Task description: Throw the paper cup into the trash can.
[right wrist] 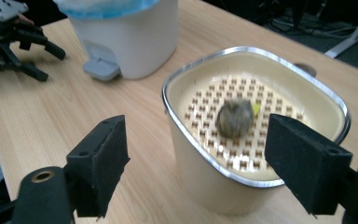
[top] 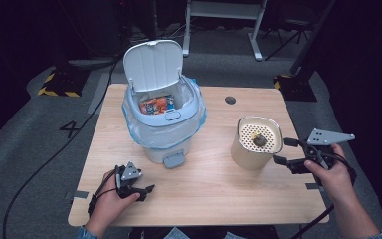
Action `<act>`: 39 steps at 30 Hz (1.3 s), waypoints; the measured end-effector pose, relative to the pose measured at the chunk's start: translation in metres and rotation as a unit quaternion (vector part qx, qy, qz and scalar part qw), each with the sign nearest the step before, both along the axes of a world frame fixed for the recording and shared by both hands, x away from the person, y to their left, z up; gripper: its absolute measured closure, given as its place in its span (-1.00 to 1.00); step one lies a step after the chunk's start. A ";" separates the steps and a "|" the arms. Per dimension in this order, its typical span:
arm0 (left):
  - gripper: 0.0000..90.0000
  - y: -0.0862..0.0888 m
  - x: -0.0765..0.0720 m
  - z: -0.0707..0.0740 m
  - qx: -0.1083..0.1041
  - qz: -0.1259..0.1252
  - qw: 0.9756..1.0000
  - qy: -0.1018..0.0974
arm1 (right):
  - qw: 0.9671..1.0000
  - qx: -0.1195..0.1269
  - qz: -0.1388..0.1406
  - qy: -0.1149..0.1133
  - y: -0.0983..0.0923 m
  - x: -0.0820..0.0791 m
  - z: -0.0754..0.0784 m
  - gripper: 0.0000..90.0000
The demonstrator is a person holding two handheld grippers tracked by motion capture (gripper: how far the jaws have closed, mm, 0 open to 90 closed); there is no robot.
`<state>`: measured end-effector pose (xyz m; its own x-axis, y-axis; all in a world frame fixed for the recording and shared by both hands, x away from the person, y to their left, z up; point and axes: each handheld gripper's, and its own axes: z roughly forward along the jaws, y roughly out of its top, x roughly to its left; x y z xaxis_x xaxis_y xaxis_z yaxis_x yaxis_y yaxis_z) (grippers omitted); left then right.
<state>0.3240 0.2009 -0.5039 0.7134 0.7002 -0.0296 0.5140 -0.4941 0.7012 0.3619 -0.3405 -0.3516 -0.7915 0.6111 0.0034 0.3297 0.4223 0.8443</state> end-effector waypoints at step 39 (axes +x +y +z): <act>-0.46 -0.002 0.005 0.000 0.004 0.002 1.000 -0.004 | 0.993 -0.074 -0.072 0.056 -0.020 -0.010 -0.153 -0.78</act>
<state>0.3285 0.1992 -0.5037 0.7107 0.7033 -0.0183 0.5101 -0.4972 0.7019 0.3524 -0.3606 -0.5045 -0.6962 0.7177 -0.0114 0.4844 0.4815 0.7304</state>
